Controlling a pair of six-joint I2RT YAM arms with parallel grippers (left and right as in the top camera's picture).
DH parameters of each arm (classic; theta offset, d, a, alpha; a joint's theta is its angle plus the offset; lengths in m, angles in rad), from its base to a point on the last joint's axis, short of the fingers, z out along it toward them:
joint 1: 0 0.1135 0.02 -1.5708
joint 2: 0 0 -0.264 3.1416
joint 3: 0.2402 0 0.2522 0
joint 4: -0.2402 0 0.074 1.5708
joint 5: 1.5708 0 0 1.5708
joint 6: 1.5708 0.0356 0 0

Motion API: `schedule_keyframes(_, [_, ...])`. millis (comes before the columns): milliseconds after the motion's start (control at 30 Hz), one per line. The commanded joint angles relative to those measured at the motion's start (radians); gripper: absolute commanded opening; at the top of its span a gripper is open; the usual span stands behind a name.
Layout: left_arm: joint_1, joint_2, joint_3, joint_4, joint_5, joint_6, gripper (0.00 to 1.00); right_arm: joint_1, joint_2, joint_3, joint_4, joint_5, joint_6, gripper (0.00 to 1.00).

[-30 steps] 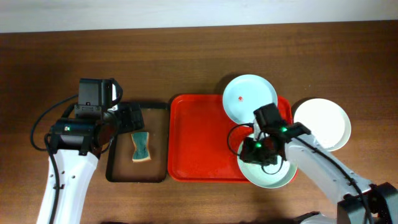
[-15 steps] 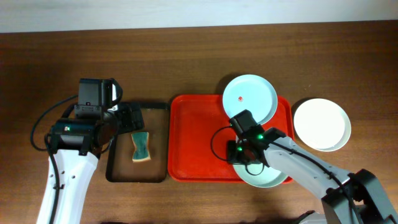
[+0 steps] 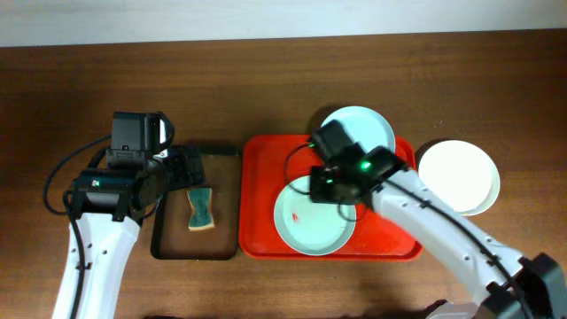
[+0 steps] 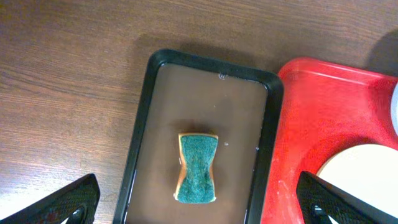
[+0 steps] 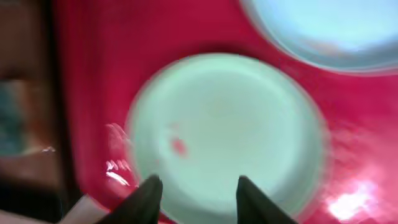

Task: Clean dirty plates on tray and stack at the side
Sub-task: 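Move the right gripper to the pale green plate and drag it left, then grip the pale green plate rim with the right gripper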

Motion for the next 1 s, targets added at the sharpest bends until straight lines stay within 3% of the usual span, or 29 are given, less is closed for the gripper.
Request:
schedule_keyframes(0, [0.004,-0.004,0.003,0.001,-0.008,-0.002,0.99,-0.140,0.000,-0.016,-0.116,0.038,-0.032,0.42])
schedule_keyframes(100, [0.004,-0.004,0.003,0.001,-0.008,-0.002,0.99,-0.194,0.000,-0.088,-0.136,0.038,-0.033,0.49])
schedule_keyframes(233, [0.004,-0.004,0.003,0.001,-0.008,-0.002,0.99,-0.192,0.001,-0.274,0.072,0.023,-0.031,0.48])
schedule_keyframes(367, [0.004,-0.004,0.003,0.001,-0.008,-0.002,0.99,-0.191,0.001,-0.420,0.257,-0.070,-0.009,0.33])
schedule_keyframes(400, [0.004,-0.004,0.003,0.001,-0.008,-0.002,0.99,-0.191,0.001,-0.441,0.305,-0.129,-0.009,0.24])
schedule_keyframes(467, [0.004,-0.004,0.003,0.001,-0.008,-0.003,0.99,-0.191,0.001,-0.458,0.393,-0.253,-0.008,0.18])
schedule_keyframes(567, [0.004,-0.004,0.003,0.001,-0.008,-0.002,0.99,-0.169,0.001,-0.459,0.507,-0.308,0.143,0.10])
schedule_keyframes(633, [0.004,-0.004,0.003,0.001,-0.008,-0.002,0.99,-0.109,0.001,-0.459,0.593,-0.302,0.224,0.11])
schedule_keyframes(733, [0.004,-0.004,0.003,0.001,-0.008,-0.002,0.99,-0.027,0.001,-0.459,0.625,-0.140,0.233,0.28])
schedule_keyframes(833, [0.004,-0.004,0.003,0.001,-0.008,-0.002,0.99,-0.031,0.000,-0.453,0.595,-0.070,0.079,0.36])
schedule_keyframes(967, [0.004,-0.004,0.003,0.001,-0.008,-0.003,0.99,-0.050,0.001,-0.451,0.596,0.018,-0.014,0.37])
